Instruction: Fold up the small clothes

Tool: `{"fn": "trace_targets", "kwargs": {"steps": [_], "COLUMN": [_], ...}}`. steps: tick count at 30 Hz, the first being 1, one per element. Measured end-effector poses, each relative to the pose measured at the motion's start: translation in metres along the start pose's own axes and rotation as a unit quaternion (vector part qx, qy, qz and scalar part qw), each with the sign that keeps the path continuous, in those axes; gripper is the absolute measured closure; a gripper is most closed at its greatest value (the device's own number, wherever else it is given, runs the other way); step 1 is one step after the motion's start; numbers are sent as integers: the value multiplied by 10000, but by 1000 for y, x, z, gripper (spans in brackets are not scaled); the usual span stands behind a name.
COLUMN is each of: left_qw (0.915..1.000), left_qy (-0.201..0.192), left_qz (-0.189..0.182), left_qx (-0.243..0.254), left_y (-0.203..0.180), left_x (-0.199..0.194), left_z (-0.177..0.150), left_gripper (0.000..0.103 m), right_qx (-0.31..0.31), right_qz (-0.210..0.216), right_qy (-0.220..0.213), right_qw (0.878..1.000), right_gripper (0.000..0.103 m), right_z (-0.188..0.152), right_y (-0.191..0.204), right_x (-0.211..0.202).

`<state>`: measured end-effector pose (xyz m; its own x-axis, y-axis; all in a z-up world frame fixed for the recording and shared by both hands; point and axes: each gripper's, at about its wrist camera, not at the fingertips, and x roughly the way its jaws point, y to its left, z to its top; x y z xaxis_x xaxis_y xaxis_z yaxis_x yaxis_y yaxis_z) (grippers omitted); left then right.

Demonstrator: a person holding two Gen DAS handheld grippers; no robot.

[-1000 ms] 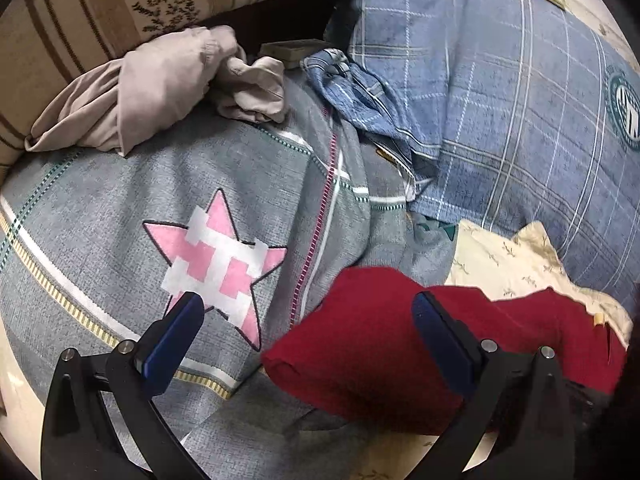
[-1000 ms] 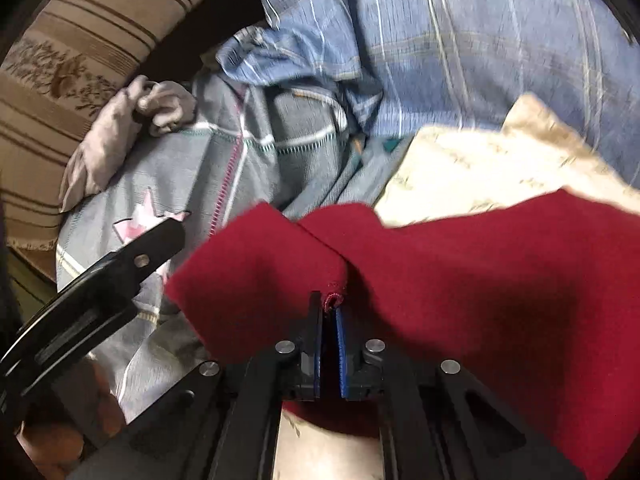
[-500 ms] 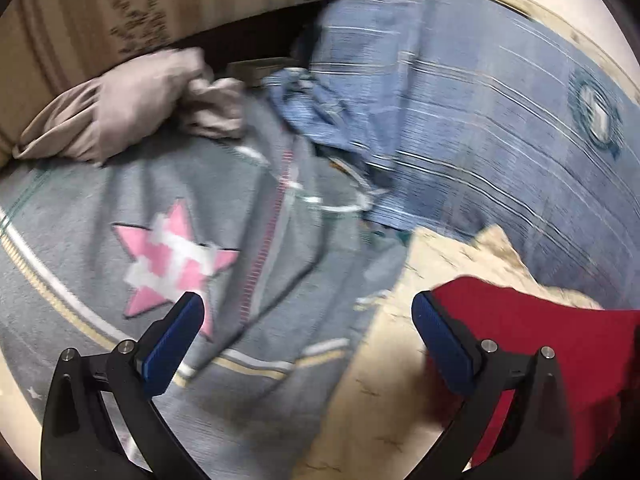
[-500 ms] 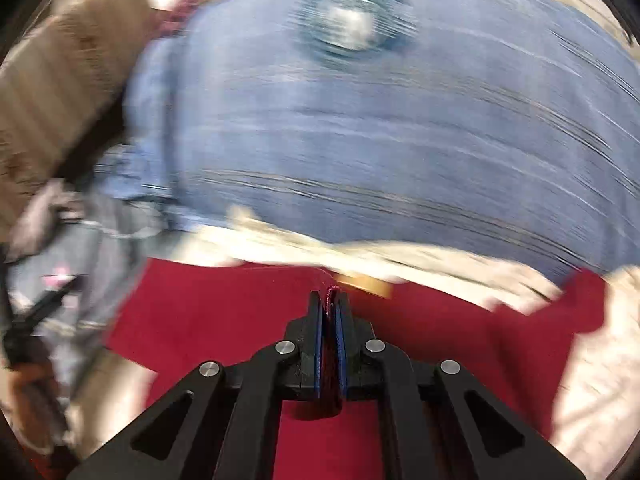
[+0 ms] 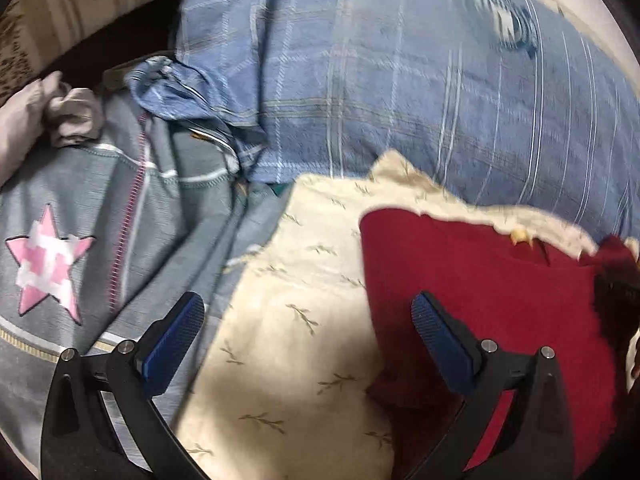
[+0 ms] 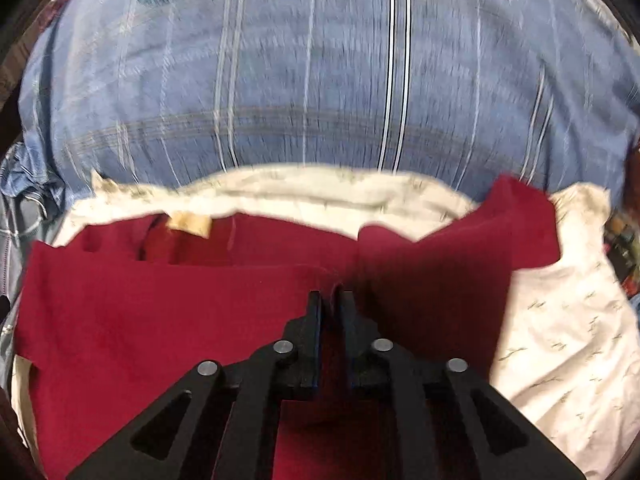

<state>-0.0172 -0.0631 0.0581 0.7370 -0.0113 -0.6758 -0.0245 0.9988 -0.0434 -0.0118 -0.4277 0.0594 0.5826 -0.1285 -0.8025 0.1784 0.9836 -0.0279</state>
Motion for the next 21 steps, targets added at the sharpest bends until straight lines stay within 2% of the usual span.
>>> {"fn": "trace_targets", "kwargs": {"steps": [1,4,6,7,8,10,11,15,18,21], "left_qw": [9998,9976,9978,9981,9983,9986,9989,9994,9987,9965], "left_qy": [87,278,272,270,260,153,45,-1,-20,232], "left_qz": [97,420,405,383,373,373,360,209,158,303], "left_qx": [126,479,441,397,366,332,309,275,491,748], "left_y": [-5,-14,-13,-11,-10,-11,-11,-18,-31,-41], "left_x": [4,12,12,11,10,5,0,-2,8,29], "left_z": [-2,-9,-10,-10,-10,-8,-7,5,13,9], "left_gripper": [0,0,0,0,0,0,0,0,0,0], "right_qx": [-2,87,233,289,298,179,79,-97,-158,-238], "right_qz": [-2,-89,94,282,467,893,934,686,537,594], "right_qy": [1,-361,-528,-560,-550,-418,-316,209,141,-96], "right_qw": [10000,9993,9983,9976,9969,9950,9951,9974,9983,9979], "right_gripper": [76,69,60,52,49,50,51,54,54,51], "right_z": [-2,-9,-13,-14,-15,-18,-20,-23,-19,-21], "right_y": [-1,-9,-13,-13,-11,0,5,16,22,26], "right_x": [-2,-27,-43,-48,-48,-41,-34,14,13,-10]}}
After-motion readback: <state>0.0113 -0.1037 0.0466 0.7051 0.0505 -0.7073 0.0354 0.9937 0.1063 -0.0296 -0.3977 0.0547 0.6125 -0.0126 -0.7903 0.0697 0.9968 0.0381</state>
